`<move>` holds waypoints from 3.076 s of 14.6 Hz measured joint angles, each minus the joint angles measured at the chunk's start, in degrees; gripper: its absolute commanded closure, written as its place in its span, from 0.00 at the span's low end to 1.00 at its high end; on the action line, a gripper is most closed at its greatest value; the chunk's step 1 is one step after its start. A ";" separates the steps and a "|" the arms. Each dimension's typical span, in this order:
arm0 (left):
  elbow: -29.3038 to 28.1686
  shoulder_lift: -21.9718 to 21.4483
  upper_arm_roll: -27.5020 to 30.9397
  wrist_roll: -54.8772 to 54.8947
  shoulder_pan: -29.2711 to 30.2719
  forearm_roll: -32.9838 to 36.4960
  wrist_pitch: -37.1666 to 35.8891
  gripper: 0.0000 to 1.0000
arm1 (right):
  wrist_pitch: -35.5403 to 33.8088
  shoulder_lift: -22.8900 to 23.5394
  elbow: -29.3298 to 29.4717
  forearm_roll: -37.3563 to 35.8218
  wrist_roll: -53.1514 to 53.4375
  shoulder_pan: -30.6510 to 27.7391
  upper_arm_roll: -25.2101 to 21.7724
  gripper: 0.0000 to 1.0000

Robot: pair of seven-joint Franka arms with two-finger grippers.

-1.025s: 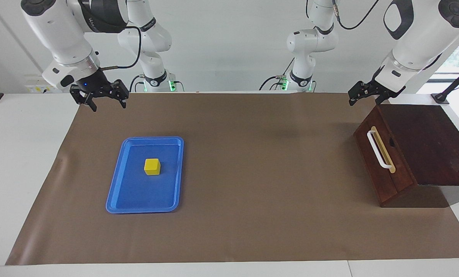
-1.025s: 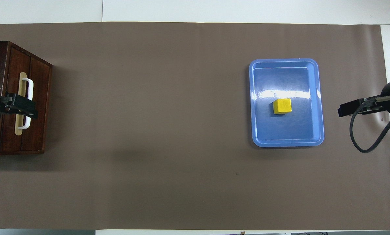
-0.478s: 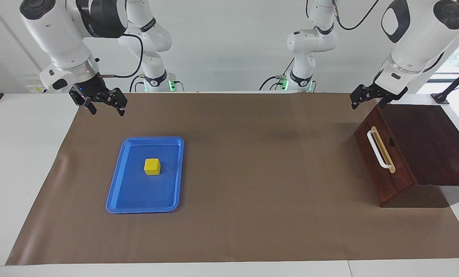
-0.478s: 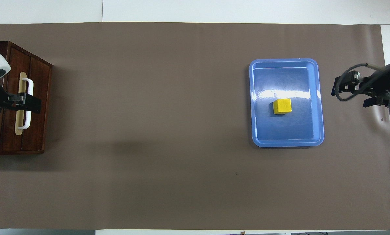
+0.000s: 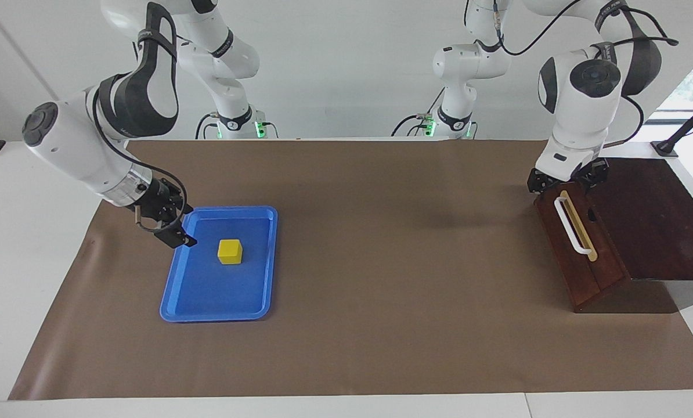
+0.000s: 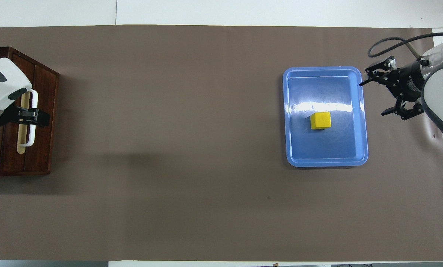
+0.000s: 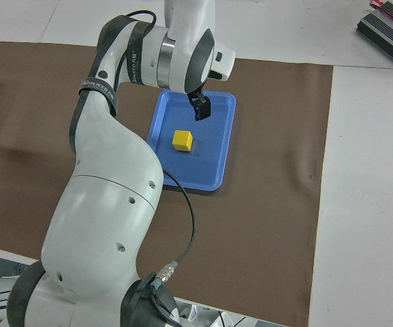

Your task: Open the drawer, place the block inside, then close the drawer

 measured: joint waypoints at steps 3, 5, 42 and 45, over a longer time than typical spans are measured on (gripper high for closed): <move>-0.37 2.75 0.00 -1.18 -0.43 2.27 2.87 0.00 | 2.15 0.30 -5.33 6.31 2.38 -2.85 -0.12 0.00; -0.47 4.21 0.09 -1.31 -0.41 4.20 4.46 0.00 | 3.40 0.64 -8.95 9.81 2.28 -4.93 -0.21 0.00; -4.05 9.13 -0.14 -16.16 -7.40 3.98 16.44 0.00 | 18.02 7.10 -22.21 28.72 -18.05 -4.23 0.29 0.04; -3.99 9.13 -0.09 -17.16 -8.07 3.33 16.28 0.00 | 18.06 7.10 -22.35 29.31 -19.39 -4.23 0.29 0.17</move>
